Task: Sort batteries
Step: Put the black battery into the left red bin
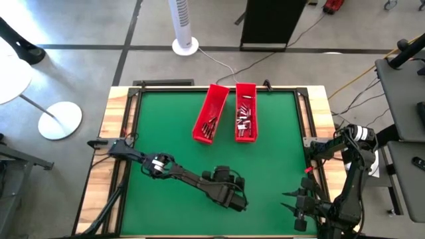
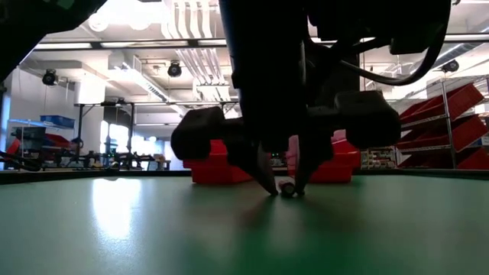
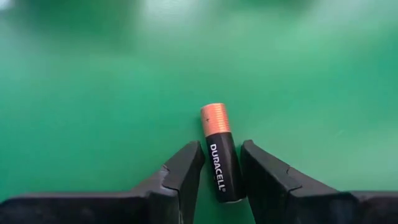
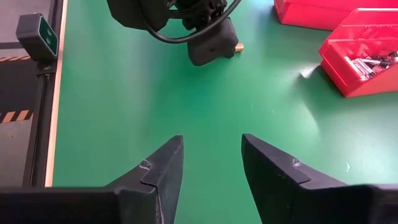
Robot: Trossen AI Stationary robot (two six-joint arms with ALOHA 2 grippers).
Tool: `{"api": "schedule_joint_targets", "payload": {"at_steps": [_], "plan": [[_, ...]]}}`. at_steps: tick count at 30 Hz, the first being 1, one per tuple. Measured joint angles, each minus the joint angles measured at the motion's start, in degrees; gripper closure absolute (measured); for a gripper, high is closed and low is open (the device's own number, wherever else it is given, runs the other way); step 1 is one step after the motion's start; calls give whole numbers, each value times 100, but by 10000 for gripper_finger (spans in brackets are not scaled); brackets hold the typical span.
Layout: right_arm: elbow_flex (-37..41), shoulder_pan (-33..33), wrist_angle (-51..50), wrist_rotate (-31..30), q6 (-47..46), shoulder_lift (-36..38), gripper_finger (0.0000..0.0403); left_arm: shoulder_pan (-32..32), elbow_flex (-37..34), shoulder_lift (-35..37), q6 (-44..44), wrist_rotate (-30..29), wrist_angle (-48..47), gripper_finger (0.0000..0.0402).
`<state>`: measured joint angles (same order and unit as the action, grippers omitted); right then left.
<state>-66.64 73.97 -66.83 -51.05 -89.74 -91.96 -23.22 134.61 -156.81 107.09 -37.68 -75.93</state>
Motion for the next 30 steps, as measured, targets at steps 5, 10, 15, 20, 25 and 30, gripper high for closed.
{"api": "schedule_joint_targets", "payload": {"at_steps": [5,10,15,20,25,30], "plan": [[1,0,0,0,15,0,252,32,62,4,-596,261,-104,300],[1,1,-3,2,38,0,252,126,61,126,-1463,709,-35,309],[1,2,0,50,40,0,244,262,63,199,-1810,1116,16,348],[-1,2,2,210,119,0,239,363,68,231,-2309,1468,67,372],[-1,73,4,240,86,0,245,391,45,453,-2713,1645,-48,373],[-1,170,9,308,84,2,255,392,-12,869,-3146,2035,-800,373]]}}
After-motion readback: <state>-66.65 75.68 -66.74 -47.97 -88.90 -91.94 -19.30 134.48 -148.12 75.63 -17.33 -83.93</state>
